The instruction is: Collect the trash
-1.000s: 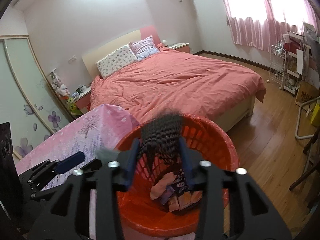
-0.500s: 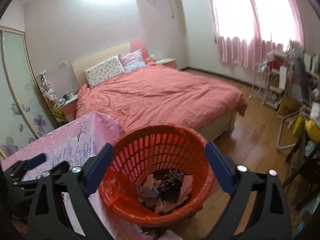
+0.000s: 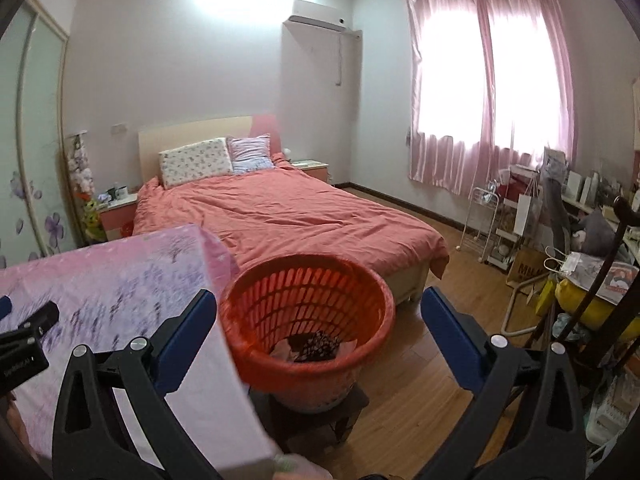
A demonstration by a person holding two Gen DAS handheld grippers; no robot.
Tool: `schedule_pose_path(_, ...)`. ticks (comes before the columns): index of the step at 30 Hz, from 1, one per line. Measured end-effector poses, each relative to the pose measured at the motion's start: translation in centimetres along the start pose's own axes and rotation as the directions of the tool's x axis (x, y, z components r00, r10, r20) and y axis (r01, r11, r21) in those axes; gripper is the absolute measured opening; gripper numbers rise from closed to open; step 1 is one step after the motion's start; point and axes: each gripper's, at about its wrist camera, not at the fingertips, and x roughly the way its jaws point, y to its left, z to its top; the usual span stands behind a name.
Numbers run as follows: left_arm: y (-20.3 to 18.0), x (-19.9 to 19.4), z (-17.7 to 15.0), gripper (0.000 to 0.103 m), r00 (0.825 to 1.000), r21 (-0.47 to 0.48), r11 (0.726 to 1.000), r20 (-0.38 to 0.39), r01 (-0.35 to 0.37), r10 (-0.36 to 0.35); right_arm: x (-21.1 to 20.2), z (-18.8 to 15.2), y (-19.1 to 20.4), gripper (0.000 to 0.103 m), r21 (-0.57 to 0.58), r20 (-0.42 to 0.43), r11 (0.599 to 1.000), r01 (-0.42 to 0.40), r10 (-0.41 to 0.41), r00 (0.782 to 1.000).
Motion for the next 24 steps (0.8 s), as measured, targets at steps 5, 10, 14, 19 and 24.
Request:
schedule_pose_path(5, 2.5, -3.0, -2.7, 0.099, 0.997, -0.043, 0.996, 0.022, -0.075, 0.076, -2.1, -2.1, 2.3, 0.101, -0.021, 0.031, 1.000, -0.010, 0.011, 0.999)
schedule_pose_path(10, 3.8, -5.0, -4.5, 0.099, 0.993, -0.072, 0.991, 0.027, -0.117, 0.119, -3.2, -2.8, 3.3, 0.101, -0.024, 0.030, 1.000, -0.015, 0.016, 0.999)
schedule_pose_path(14, 3.9, -6.2, -5.2, 0.099, 0.987, -0.073, 0.986, 0.054, -0.147, 0.151, -3.9, -3.0, 3.7, 0.101, -0.033, 0.013, 0.999, 0.005, -0.004, 1.000)
schedule_pose_path(19, 4.1, -6.7, -5.7, 0.099, 0.988, -0.082, 0.985, 0.032, -0.151, 0.154, -3.8, -3.6, 4.1, 0.101, -0.016, -0.070, 1.000, 0.000, -0.001, 0.998)
schedule_pose_path(24, 4.2, -7.1, -5.9, 0.099, 0.985, -0.088, 0.982, 0.034, -0.164, 0.168, -3.7, -4.2, 4.2, 0.101, -0.001, -0.131, 1.000, 0.016, -0.017, 0.991)
